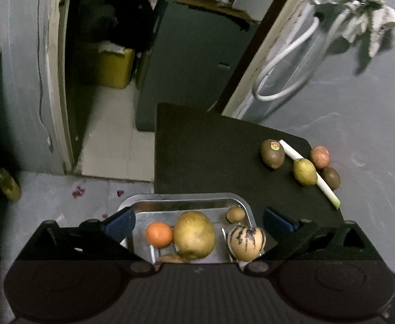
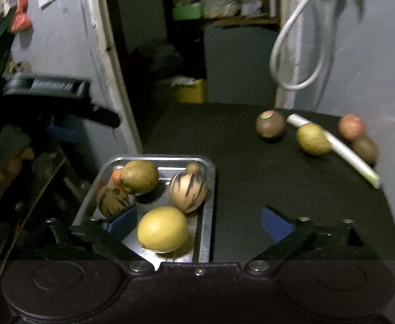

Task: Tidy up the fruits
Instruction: 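Lift both tools up and away from the filled tray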

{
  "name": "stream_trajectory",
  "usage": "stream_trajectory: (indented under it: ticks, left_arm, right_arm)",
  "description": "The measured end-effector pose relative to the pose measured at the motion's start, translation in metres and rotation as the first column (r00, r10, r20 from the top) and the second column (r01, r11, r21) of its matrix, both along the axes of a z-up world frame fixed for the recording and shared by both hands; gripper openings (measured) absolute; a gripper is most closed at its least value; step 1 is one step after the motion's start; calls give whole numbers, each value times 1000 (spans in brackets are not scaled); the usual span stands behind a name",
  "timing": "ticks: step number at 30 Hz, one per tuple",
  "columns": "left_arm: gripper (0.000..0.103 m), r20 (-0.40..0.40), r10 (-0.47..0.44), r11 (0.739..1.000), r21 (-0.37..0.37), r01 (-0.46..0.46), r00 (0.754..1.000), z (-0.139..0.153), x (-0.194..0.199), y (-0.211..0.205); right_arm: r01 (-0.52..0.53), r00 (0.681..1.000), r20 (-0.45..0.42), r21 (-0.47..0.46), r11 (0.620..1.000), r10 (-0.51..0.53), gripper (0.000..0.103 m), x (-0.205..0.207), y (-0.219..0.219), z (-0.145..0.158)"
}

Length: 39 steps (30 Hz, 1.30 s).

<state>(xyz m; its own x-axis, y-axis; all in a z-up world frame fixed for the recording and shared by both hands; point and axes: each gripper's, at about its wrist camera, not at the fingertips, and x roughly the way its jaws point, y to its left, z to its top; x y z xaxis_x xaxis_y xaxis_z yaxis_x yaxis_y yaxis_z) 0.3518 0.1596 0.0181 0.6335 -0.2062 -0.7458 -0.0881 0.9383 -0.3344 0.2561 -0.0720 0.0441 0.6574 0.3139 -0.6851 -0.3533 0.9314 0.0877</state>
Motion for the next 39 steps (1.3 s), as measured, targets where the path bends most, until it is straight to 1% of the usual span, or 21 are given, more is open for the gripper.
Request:
stream_trajectory:
  ticks: [4,8,16,20,25,31,35,39]
  left_arm:
    - [102,35,-16,1000,25,15,999,10,-27,1]
    - [102,59,-18,999,33,16,998,10,-57,2]
    - [102,52,-14,999,37,12,999,-2,-127,6]
    - [102,23,-10,998,58,9,1000,-10,-163,5]
    - [102,-30,15,997,78,-13,999,-16,-202,-6]
    - [102,-56,71,994,89,-66,996,-11,-243,-17]
    - [102,-62,88,988,131,-79,994,-2,-262,-20]
    - [102,-63,72,983,173,-61,995,8,-266,-19]
  right_arm:
    - [82,995,51,9,997,-82,102,-31,-9,15]
    - [170,982,81,17,985,-170,102,-65,-18,25]
    - [293,952,68,69,954,-297,102,-133,-38,29]
    - [312,946,64,73,947,-317,102,-162,-45,28]
    - [308,949,54,50,950,-311,102,-195,-55,22]
    - [303,951,35,77,950,-307,102,-221,-68,12]
    - [316,948,18,97,944,-319,102,-233,-70,1]
    - [334,942,-15,91,938,-334,102,-237,-69,-4]
